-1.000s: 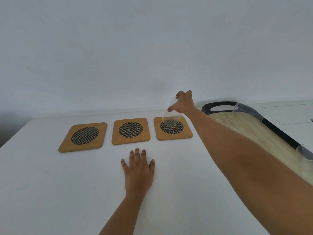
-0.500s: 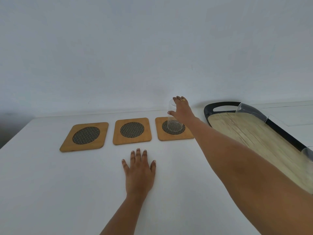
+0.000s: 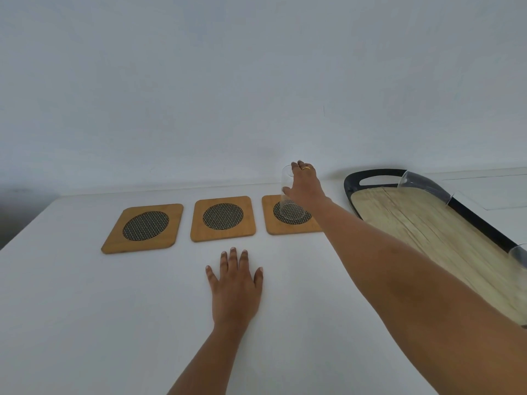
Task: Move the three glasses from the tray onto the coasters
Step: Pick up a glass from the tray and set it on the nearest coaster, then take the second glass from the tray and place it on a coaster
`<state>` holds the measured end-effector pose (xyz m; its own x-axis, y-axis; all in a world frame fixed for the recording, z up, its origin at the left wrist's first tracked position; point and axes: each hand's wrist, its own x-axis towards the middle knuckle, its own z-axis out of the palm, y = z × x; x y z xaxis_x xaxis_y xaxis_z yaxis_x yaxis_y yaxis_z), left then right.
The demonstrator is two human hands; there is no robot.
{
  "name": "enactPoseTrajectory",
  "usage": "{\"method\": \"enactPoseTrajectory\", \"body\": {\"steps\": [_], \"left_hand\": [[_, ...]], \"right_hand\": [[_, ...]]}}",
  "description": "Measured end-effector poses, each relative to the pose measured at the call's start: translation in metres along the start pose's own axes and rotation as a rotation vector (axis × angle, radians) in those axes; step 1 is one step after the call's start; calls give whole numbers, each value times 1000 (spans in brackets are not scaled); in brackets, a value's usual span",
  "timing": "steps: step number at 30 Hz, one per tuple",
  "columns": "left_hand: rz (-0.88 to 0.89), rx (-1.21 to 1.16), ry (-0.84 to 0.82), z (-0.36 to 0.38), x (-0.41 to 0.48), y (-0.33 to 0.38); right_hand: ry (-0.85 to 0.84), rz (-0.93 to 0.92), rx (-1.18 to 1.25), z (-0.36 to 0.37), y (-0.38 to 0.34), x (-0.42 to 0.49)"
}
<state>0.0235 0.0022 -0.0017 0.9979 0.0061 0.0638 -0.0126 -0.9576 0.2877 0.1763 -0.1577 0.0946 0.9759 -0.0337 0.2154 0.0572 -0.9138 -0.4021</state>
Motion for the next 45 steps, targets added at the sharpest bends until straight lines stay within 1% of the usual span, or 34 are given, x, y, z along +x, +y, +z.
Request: {"method": "enactPoseTrajectory", "body": {"steps": [7, 12, 16, 22, 27, 31, 35, 40, 42, 45], "left_hand": [[1, 0, 2, 2, 1, 1], [-1, 12, -7, 1, 0, 1], [4, 10, -20, -1, 0, 4], [-9, -10, -40, 1, -2, 20], [122, -15, -68, 12, 2, 64], [252, -29, -83, 23, 12, 105], [351, -43, -99, 32, 26, 133], [341, -29, -101, 45, 31, 135], [332, -30, -100, 51, 32, 138], [335, -28, -79, 48, 32, 136]], "right_hand": [[6, 0, 13, 2, 3, -4], [154, -1, 60, 0, 13, -22], [179, 36, 39, -7, 32, -47], [147, 129, -47, -19, 78, -83], [120, 248, -115, -38, 121, -94], [37, 341, -202, -55, 157, -93], [-38, 385, -284, -70, 189, -85], [-75, 428, -376, -84, 226, -66], [-109, 445, -369, -84, 243, -55], [-111, 461, -353, -87, 249, -42]]}}
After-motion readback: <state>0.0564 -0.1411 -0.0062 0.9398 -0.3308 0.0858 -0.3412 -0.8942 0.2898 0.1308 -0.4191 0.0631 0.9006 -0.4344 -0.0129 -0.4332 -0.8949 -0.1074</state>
